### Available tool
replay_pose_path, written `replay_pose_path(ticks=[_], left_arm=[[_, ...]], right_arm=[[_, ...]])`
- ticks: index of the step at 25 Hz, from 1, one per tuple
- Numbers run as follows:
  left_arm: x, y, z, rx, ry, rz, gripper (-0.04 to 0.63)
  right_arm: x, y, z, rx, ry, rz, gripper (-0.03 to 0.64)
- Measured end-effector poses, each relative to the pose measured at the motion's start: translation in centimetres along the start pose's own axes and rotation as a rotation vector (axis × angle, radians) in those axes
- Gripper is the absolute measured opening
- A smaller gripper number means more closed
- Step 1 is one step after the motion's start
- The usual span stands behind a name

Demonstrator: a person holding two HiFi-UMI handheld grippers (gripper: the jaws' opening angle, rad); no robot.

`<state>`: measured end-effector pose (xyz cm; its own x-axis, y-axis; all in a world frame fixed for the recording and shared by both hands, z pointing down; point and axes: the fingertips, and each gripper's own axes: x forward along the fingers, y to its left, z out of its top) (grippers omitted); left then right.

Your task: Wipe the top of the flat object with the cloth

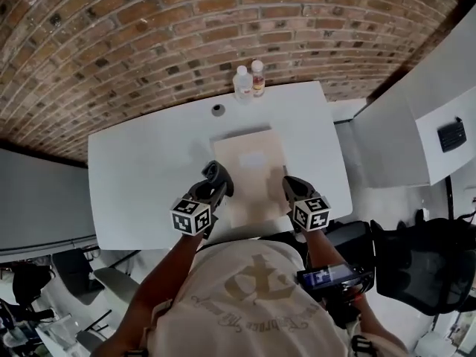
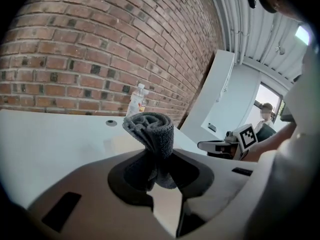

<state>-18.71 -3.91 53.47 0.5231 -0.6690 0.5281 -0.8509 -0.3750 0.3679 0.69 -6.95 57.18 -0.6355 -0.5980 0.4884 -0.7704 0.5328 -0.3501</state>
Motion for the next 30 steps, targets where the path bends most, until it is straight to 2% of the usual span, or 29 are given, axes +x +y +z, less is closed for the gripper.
replay_pose_path(ticks=[5,10,14,19,24,26,28,30], left_arm=[[2.7,0.0,2.4,-0.001,-0.017,0.040,0.100],[4.9,-0.5,3.6,0.008,0.002,0.056,0.100],[6.4,-0.8,4.6,0.015,0.015,0.053,0.100],[8.5,0.4,7.3,0.035,-0.007,0.074,0.100],[11.3,1.8,8.8,0.049,0.039,0.074,0.100],[12.5,1.9,9.6,0.039,0.043,0.036,0.100],[13.9,1.9,10.5,0.031,0.048,0.006,0.100],[15.4,1.9,11.5,0.035,0.063,-0.011,0.100]], right_arm=[[1.9,-1.9,0.7,-0.009,0.023,0.050,0.021],[3.2,-3.0,1.1,-0.018,0.050,0.090,0.021],[4.0,-3.8,1.3,-0.018,0.060,0.104,0.023],[5.2,-4.6,1.0,-0.024,0.094,0.103,0.023],[5.8,-5.3,0.4,-0.003,0.132,0.102,0.026],[5.9,-5.2,0.0,0.015,0.145,0.106,0.039],[6.1,-5.3,-0.7,0.037,0.167,0.115,0.117],[6.4,-5.2,-1.2,0.050,0.189,0.122,0.138]])
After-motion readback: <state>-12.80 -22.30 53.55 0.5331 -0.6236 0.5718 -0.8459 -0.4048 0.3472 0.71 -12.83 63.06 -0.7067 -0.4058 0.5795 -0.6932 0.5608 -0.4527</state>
